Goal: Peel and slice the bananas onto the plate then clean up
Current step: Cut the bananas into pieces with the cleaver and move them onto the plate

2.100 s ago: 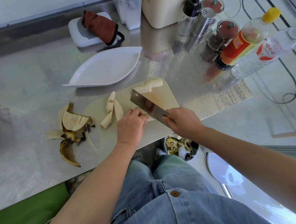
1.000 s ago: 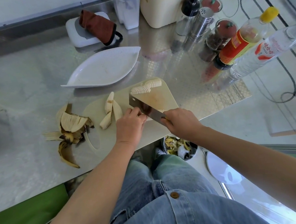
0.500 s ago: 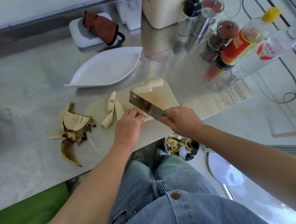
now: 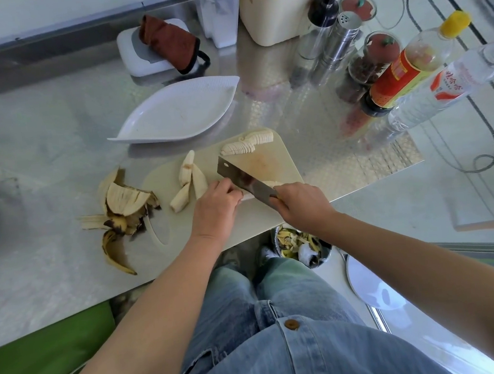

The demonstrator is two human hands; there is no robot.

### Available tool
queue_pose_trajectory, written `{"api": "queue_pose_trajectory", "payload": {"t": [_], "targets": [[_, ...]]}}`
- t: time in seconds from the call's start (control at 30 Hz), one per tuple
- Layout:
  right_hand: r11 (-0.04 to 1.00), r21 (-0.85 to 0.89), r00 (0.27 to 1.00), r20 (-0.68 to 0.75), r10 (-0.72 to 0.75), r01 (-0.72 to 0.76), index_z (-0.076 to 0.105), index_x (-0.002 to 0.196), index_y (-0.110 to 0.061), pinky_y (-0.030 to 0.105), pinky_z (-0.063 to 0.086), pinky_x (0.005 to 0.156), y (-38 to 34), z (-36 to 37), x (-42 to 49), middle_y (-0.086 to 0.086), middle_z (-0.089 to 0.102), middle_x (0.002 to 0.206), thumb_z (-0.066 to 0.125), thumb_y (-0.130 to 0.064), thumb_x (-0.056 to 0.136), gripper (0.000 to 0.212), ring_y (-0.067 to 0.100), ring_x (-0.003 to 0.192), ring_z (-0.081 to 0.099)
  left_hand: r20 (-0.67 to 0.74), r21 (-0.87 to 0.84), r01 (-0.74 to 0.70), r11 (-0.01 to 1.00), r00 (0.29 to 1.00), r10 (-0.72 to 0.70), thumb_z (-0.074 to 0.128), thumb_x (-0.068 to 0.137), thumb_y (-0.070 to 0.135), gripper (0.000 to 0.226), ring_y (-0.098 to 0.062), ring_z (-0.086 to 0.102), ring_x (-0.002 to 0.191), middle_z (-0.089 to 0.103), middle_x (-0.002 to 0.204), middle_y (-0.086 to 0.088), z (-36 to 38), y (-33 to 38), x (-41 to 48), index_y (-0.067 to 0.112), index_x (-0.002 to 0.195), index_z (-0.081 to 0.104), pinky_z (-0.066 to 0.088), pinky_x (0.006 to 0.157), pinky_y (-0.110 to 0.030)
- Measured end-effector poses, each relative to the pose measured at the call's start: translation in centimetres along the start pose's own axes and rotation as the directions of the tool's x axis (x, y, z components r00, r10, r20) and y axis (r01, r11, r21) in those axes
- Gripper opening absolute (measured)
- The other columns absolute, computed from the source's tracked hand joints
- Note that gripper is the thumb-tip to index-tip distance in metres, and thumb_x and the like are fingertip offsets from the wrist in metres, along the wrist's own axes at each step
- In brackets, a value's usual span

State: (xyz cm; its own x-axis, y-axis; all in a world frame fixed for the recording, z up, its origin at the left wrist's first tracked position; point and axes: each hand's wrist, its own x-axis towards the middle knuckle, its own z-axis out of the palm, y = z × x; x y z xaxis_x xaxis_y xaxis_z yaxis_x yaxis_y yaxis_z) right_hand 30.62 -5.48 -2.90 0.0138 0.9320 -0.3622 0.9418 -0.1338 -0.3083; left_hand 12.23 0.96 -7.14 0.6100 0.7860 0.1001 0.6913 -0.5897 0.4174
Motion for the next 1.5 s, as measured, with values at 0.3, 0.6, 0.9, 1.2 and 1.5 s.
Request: {"api": "queue_pose_trajectory", "payload": {"t": [0.3, 0.6, 0.9, 1.2, 1.5], "targets": [[0.999, 0.025, 0.998, -0.045, -0.040, 0.041, 0.049, 0.077, -0.017, 0.028, 0.036, 0.057, 0.0, -1.3, -0.1, -0.001, 0.050, 0.068, 0.044, -0.032, 0.097, 0.026, 0.021, 0.060, 0.047, 0.003, 0.008, -0.006, 1.000, 1.000, 0.006, 0.080, 0.070, 0.002, 0.013, -0.027, 0.055, 0.070, 0.056, 0.077, -0.005, -0.4, 0.2, 0.0, 0.010, 0.073, 0.070, 0.048, 0.044, -0.034], [0.999, -0.024, 0.999, -0.014, -0.049, 0.049, 0.054, 0.082, -0.016, 0.029, 0.036, 0.058, 0.0, -1.3, 0.1, 0.001, 0.053, 0.072, 0.042, -0.033, 0.098, 0.026, 0.022, 0.064, 0.050, 0.000, 0.013, -0.007, 1.000, 1.000, 0.007, 0.081, 0.068, 0.002, 0.015, -0.026, 0.054, 0.070, 0.057, 0.076, -0.004, -0.3, 0.2, 0.0, 0.011, 0.071, 0.070, 0.047, 0.044, -0.033], [1.000, 0.010, 1.000, 0.007, 0.011, -0.011, 0.054, 0.083, -0.017, 0.028, 0.036, 0.058, -0.2, -0.3, 0.0, -0.001, 0.052, 0.072, 0.042, -0.035, 0.098, 0.027, 0.022, 0.064, 0.051, -0.009, -0.002, -0.002, 1.000, 1.000, 0.002, 0.080, 0.068, -0.001, 0.016, -0.025, 0.054, 0.070, 0.058, 0.078, -0.003, -0.2, 0.1, 0.0, 0.011, 0.070, 0.069, 0.048, 0.045, -0.033], [0.999, 0.038, 0.999, -0.029, -0.020, 0.021, 0.050, 0.076, -0.014, 0.029, 0.037, 0.057, -0.5, -1.5, -0.2, 0.002, 0.051, 0.067, 0.043, -0.033, 0.097, 0.030, 0.022, 0.060, 0.048, 0.002, 0.004, -0.001, 1.000, 1.000, 0.001, 0.081, 0.068, 0.000, 0.016, -0.026, 0.053, 0.068, 0.056, 0.075, -0.005, -0.3, 0.1, 0.0, 0.010, 0.070, 0.069, 0.047, 0.043, -0.032], [0.999, -0.030, 0.999, -0.005, -0.040, 0.039, 0.057, 0.086, -0.015, 0.032, 0.043, 0.060, -0.5, -1.5, 0.0, 0.001, 0.053, 0.073, 0.041, -0.033, 0.098, 0.026, 0.024, 0.067, 0.052, 0.019, 0.012, 0.008, 1.000, 1.000, -0.008, 0.082, 0.067, 0.002, 0.016, -0.025, 0.054, 0.069, 0.057, 0.076, -0.004, -0.5, 0.3, 0.0, 0.012, 0.071, 0.070, 0.046, 0.043, -0.030]]}}
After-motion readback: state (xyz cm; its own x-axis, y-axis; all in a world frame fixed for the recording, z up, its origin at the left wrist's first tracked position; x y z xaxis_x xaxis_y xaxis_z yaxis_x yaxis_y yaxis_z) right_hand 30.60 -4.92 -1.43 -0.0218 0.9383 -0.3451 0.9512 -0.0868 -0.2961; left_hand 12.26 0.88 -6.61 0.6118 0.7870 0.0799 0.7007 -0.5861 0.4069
